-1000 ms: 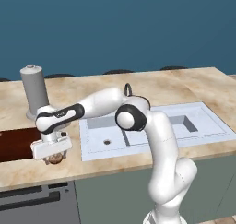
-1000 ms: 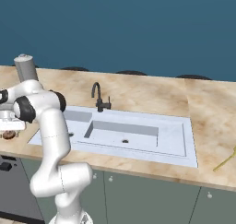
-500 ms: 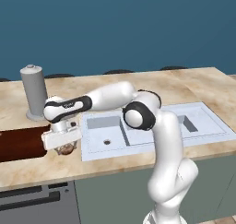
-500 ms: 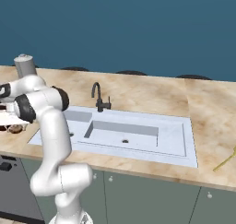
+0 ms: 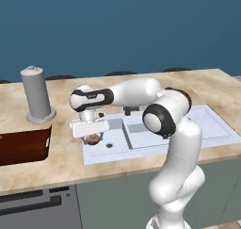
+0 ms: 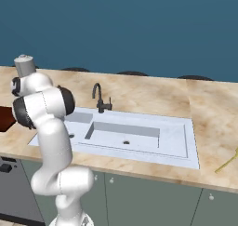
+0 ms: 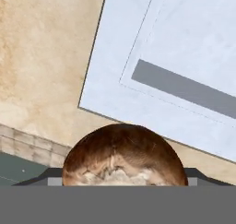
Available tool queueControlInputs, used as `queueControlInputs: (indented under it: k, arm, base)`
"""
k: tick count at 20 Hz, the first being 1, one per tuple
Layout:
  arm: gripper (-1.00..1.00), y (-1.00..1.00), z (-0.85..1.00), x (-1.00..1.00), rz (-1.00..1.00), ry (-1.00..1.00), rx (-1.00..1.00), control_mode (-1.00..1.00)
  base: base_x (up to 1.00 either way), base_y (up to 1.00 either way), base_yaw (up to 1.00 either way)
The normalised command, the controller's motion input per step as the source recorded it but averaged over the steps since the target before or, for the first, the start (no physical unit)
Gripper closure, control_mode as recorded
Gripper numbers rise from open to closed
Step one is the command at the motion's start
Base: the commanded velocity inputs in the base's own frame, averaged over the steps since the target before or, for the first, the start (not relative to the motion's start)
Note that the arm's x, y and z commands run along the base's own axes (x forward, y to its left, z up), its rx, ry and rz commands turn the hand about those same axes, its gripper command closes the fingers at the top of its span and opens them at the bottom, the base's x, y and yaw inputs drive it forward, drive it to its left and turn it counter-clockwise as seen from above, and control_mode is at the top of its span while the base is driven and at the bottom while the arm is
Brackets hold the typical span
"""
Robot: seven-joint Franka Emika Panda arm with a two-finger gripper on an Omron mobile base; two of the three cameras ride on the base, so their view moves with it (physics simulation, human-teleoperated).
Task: Pick up all produce items and place them in the sink. Turn on the sink faucet to wash them. Then turn the sink off and put them in the tray.
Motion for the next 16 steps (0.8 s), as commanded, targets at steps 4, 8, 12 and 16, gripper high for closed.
queueControlInputs:
  k: [4, 8, 12, 16]
  arm:
    - [1.0, -0.86, -0.03, 0.53, -0.1, 0.0, 0.0, -1.0]
    - [1.0, -0.01, -0.35, 0.76, 0.0, -0.03, -0.02, -1.0]
    - [1.0, -0.02, -0.47, 0.56, 0.0, -0.08, -0.07, -1.0]
    - [1.0, -0.31, -0.5, 0.36, 0.0, -0.08, -0.07, -1.0]
  base:
    - [0.0, 0.0, 0.0]
    - [0.0, 0.0, 0.0]
    - [0.0, 0.0, 0.0]
    - [0.0, 0.0, 0.0]
